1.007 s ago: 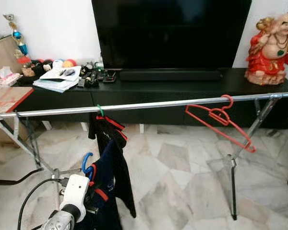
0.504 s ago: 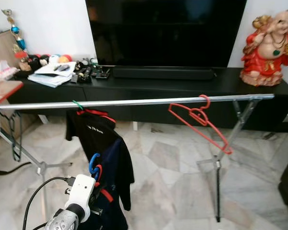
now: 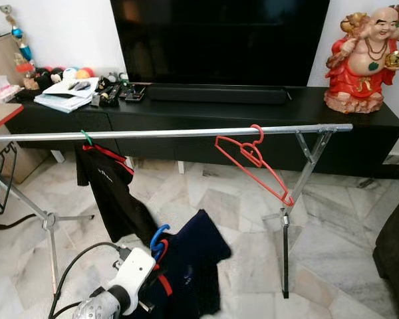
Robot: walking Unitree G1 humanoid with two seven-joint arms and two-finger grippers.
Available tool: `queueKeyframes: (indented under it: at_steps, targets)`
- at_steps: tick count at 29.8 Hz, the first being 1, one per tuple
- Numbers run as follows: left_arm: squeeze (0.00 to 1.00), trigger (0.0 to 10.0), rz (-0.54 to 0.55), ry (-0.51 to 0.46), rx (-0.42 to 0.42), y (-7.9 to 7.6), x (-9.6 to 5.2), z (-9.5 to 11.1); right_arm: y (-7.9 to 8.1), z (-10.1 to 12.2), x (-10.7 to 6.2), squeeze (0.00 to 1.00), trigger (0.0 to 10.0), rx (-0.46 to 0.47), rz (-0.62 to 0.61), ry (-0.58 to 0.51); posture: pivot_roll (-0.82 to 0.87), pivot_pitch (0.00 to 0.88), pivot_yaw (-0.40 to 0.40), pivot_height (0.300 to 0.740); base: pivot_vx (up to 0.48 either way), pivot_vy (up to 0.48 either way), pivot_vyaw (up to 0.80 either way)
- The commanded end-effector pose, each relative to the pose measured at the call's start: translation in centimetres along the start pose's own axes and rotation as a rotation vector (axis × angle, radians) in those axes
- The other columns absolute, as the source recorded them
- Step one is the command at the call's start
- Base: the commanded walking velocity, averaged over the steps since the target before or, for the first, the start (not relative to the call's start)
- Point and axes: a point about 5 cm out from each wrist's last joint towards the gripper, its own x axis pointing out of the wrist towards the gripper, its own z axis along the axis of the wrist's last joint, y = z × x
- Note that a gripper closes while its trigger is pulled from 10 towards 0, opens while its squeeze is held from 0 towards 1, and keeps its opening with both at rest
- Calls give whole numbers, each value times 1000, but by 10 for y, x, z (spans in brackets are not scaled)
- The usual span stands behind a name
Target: Hang hanger
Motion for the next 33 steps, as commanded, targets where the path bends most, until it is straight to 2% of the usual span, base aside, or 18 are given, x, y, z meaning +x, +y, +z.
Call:
queueKeyframes:
  at_steps: [1, 3, 4, 7, 12, 19, 33]
  targets:
    - [0, 10000, 88, -29, 17, 15, 2, 8, 4, -2, 0, 0, 10000, 0, 8, 13, -74, 60, 54, 740, 0, 0, 0]
    - [0, 10000, 153, -22, 6, 21, 3, 8, 4, -2, 0, 0, 10000, -2, 10, 15, -75, 61, 54, 740, 0, 0, 0]
    - [0, 10000, 221, -16, -22, 28, 4, 7, 5, -2, 0, 0, 10000, -2, 12, 16, -75, 64, 54, 740, 0, 0, 0]
    - [0, 10000, 297, -5, -70, 33, 3, 4, 5, -2, 1, 0, 10000, -7, 14, 19, -76, 68, 55, 740, 0, 0, 0]
    - [0, 10000, 331, -13, -124, 34, 0, 2, 5, -3, 0, 0, 10000, -5, 14, 23, -73, 71, 55, 740, 0, 0, 0]
    - [0, 10000, 335, -29, -129, 34, -1, 2, 4, -3, 0, 0, 10000, -3, 17, 24, -71, 76, 57, 740, 0, 0, 0]
    - [0, 10000, 328, -34, -139, 32, -1, 3, 6, -2, 1, 0, 10000, -9, 28, 28, -71, 75, 52, 740, 288, 0, 0]
